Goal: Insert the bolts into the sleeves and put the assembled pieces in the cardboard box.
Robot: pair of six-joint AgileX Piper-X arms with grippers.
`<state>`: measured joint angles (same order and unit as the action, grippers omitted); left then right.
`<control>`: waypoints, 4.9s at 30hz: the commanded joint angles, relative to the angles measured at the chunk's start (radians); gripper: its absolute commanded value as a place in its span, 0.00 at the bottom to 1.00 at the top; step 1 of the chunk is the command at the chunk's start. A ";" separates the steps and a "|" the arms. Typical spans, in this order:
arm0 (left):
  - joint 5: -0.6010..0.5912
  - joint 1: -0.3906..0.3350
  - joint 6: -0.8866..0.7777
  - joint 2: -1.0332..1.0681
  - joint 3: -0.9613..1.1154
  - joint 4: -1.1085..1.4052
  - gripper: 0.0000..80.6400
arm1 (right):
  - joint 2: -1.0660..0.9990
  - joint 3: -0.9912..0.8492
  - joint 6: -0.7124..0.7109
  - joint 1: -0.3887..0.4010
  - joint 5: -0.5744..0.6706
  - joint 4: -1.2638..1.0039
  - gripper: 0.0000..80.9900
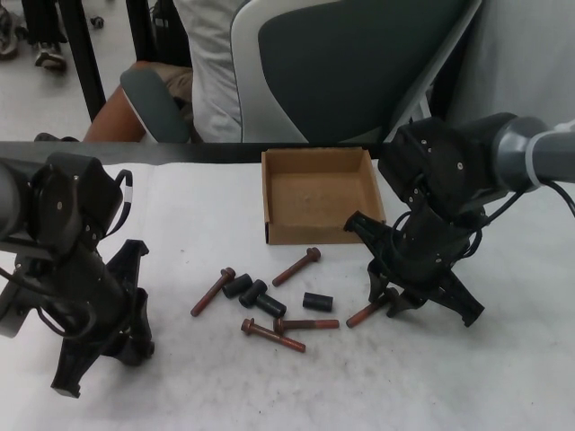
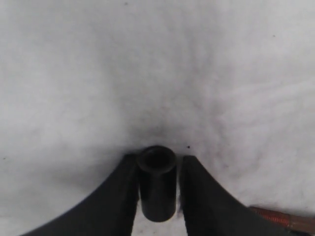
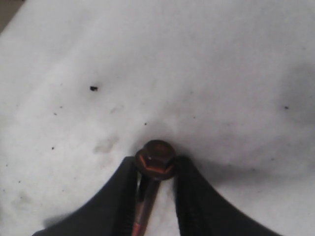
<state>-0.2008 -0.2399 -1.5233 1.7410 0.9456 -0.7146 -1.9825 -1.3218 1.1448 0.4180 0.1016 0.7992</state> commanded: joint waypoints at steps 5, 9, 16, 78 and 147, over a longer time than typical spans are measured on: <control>0.027 -0.002 0.005 0.017 -0.023 -0.001 0.37 | -0.030 0.010 0.001 0.003 0.048 0.011 0.25; 0.024 -0.002 0.005 0.017 -0.023 -0.001 0.37 | -0.030 0.010 0.006 0.018 0.053 0.011 0.47; 0.020 -0.002 0.005 0.017 -0.023 0.013 0.37 | -0.032 0.010 0.084 0.042 0.036 0.003 0.61; 0.056 0.005 0.748 -0.444 -0.120 0.174 0.01 | 0.438 0.222 -0.343 0.042 -0.167 -0.160 0.00; -0.054 -0.561 1.492 -0.789 -0.560 0.951 0.01 | 0.980 0.717 -0.875 0.426 -0.014 -0.924 0.00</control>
<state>-0.2638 -0.8016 -0.0226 0.9524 0.3844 0.2064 -1.0029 -0.5907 0.2655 0.8453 0.0888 -0.1032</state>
